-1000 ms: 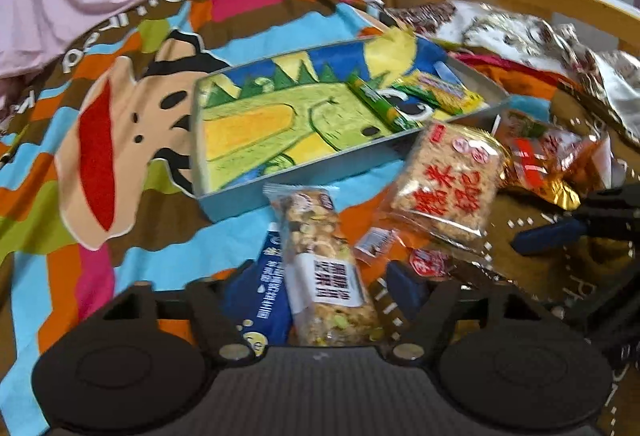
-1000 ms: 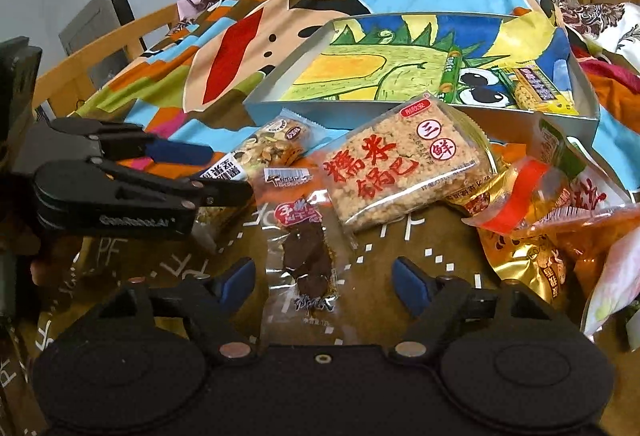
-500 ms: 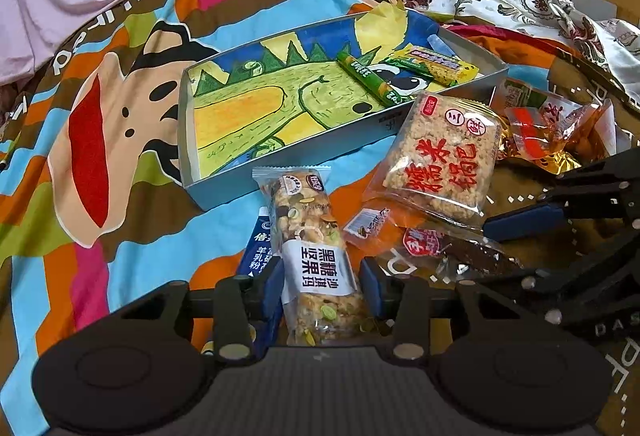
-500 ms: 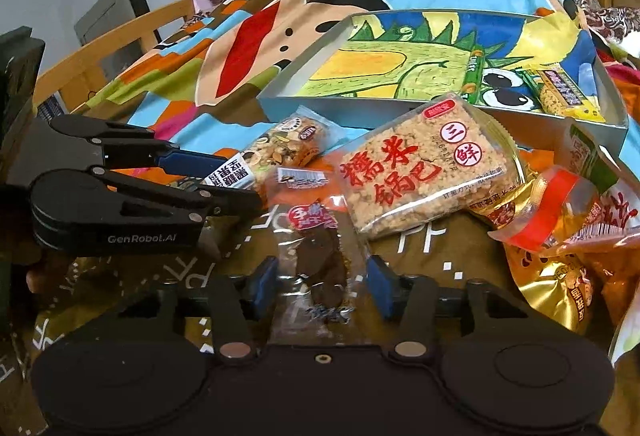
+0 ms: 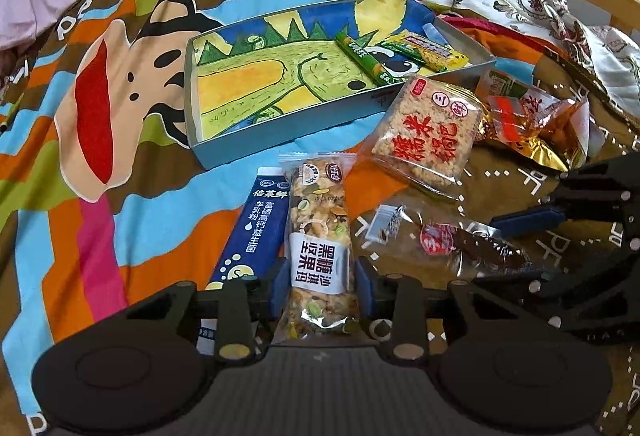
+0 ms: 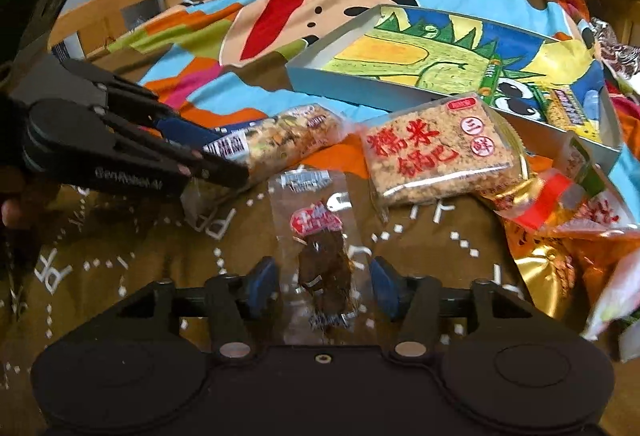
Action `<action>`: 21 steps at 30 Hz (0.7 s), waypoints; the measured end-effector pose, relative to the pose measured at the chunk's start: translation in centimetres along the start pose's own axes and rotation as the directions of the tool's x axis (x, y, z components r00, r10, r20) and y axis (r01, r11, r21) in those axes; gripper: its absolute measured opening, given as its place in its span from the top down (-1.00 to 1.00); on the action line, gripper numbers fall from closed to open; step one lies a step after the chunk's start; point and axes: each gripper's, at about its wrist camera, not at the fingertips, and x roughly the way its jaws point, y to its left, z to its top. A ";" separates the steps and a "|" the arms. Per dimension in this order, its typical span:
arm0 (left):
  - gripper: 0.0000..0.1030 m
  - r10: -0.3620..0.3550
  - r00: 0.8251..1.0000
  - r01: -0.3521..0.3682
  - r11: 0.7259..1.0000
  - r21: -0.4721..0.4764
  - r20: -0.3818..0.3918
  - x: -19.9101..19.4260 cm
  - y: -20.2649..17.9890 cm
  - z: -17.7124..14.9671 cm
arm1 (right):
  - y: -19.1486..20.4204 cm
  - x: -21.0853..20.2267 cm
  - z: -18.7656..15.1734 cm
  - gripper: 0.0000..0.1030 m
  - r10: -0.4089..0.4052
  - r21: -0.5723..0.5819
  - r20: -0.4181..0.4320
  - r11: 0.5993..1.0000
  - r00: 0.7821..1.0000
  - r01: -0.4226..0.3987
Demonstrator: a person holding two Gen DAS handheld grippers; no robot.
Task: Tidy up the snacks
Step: 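Lower the left tool to the nut bar while the right tool approaches the dried-meat pack, then close the left tool on the nut bar while the right tool grasps the meat pack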
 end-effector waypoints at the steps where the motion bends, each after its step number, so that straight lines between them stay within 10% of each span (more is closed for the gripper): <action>1: 0.20 -0.002 1.000 0.002 1.000 -0.001 0.000 0.1 0.0 0.1 | -0.1 0.1 0.1 -0.22 0.007 0.005 0.006 1.000 1.000 -0.007; 21: 0.26 0.057 0.998 -0.059 0.997 0.054 0.027 1.3 -1.0 0.2 | 1.0 -0.1 0.2 0.05 -0.035 -0.063 0.005 0.997 0.999 0.035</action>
